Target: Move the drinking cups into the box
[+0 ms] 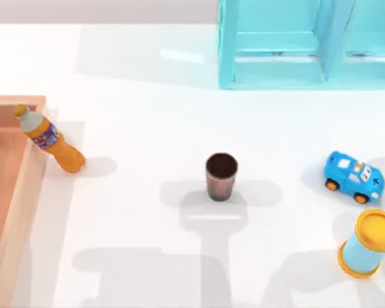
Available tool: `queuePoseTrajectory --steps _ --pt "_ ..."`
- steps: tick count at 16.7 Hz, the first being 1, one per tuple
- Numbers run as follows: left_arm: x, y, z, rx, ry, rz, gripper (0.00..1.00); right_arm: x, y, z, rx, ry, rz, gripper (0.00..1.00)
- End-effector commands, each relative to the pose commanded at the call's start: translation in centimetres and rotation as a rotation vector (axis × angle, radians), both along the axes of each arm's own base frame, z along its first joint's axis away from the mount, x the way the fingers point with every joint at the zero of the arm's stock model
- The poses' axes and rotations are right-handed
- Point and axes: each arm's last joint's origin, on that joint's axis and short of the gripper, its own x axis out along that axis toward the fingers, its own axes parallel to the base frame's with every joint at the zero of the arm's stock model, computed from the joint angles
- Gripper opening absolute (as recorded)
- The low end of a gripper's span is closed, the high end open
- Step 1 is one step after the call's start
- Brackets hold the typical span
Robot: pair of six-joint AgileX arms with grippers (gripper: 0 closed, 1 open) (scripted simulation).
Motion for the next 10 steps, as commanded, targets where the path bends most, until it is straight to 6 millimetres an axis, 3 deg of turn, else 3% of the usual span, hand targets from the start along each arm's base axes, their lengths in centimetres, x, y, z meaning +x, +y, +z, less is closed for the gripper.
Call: queuePoseTrajectory --steps 6,10 --pt "0.0 0.0 0.3 0.001 0.004 0.004 1.00 0.0 0.0 0.0 0.000 0.000 0.000 1.00" --pt "2.9 -1.7 0.9 0.010 0.001 0.003 1.00 0.0 0.0 0.0 0.000 0.000 0.000 1.00"
